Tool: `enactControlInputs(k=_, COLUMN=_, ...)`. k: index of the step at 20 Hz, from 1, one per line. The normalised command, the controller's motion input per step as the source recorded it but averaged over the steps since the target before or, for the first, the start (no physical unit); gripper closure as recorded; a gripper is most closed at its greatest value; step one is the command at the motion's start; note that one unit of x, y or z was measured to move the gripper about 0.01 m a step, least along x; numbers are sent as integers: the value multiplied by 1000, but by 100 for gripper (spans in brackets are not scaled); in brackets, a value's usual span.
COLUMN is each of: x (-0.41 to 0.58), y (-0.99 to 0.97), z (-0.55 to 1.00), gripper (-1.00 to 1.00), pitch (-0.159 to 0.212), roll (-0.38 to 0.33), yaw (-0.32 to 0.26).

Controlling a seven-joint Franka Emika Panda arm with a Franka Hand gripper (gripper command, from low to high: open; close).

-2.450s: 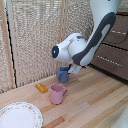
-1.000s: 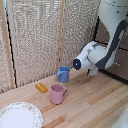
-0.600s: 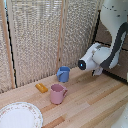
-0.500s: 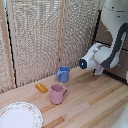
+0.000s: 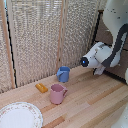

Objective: Please adjust your gripper to match the height of the lower drawer handle. Progress your gripper onward until it happens to touch the drawer handle. Now, firmly take hold of it with your gripper, then steadily retract it to swing the drawer wide open.

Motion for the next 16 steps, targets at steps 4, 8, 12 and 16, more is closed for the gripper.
enactControlInputs(k=4, x=0, y=0, z=-1, gripper=100, pitch=57, roll=92, yaw=0)
enactControlInputs(k=8, x=-1, y=31, z=-139, gripper=100, pitch=96, roll=96, yaw=0)
enactControlInputs(k=12, x=183, y=652, z=-229, gripper=100, pitch=112, roll=71, yaw=-11)
enactControlInputs(k=16, x=220, y=851, z=-32, gripper=100, pitch=115, roll=155, yaw=0)
